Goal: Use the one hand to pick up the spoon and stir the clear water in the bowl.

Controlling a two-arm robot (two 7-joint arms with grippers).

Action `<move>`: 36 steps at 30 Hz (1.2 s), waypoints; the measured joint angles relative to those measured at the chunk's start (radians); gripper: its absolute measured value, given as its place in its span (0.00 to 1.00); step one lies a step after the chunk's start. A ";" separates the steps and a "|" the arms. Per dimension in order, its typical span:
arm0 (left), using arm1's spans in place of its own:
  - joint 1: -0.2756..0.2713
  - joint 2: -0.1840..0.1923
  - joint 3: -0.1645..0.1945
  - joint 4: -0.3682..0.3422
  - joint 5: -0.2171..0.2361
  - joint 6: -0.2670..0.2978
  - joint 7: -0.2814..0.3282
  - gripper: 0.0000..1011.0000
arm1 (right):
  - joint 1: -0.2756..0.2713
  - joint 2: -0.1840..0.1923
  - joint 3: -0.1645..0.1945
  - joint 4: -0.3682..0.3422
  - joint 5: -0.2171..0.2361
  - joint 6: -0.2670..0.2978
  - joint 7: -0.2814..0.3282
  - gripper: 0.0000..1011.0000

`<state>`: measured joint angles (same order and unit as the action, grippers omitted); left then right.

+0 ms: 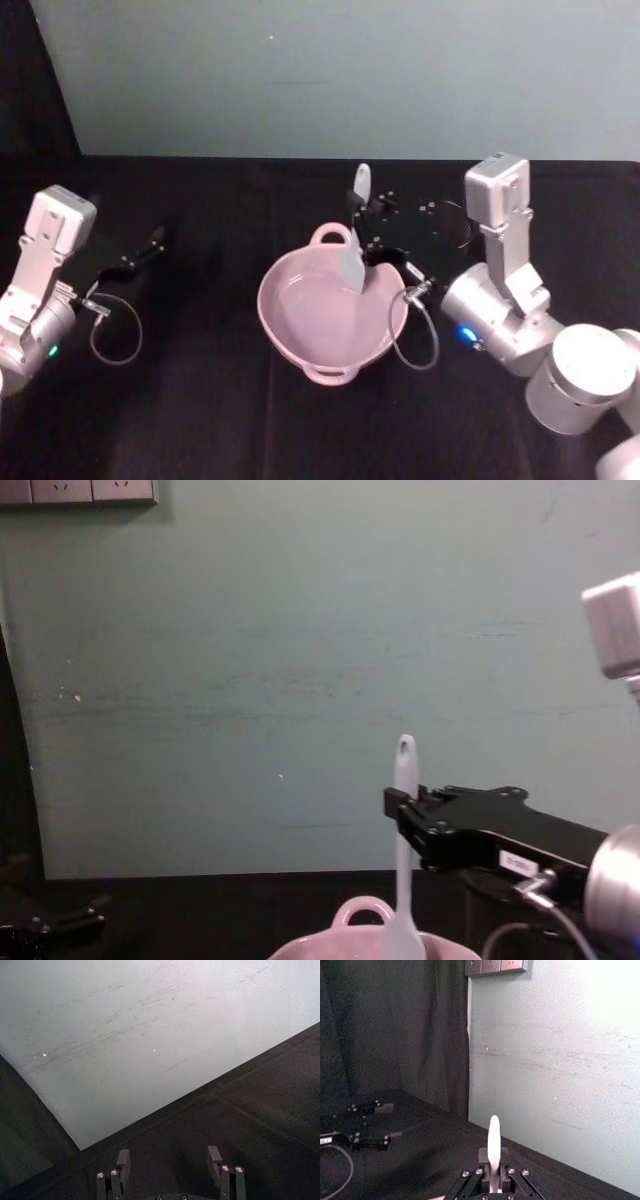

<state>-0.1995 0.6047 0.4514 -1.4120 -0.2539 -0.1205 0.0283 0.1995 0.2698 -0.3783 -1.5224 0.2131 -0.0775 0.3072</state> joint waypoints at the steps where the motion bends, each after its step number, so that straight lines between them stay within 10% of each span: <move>1: 0.000 0.000 0.000 0.000 0.000 0.000 0.000 1.00 | -0.005 0.005 0.004 -0.008 0.002 0.006 0.004 0.12; 19: 0.000 0.000 0.000 0.000 0.000 0.000 0.000 1.00 | -0.114 0.079 -0.007 -0.186 0.133 0.135 0.107 0.12; 36: 0.000 0.000 0.000 0.000 0.000 0.000 0.000 1.00 | -0.025 -0.031 -0.072 -0.041 0.093 0.027 0.033 0.12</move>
<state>-0.1995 0.6047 0.4514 -1.4120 -0.2540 -0.1205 0.0283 0.1748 0.2384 -0.4507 -1.5630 0.3056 -0.0500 0.3405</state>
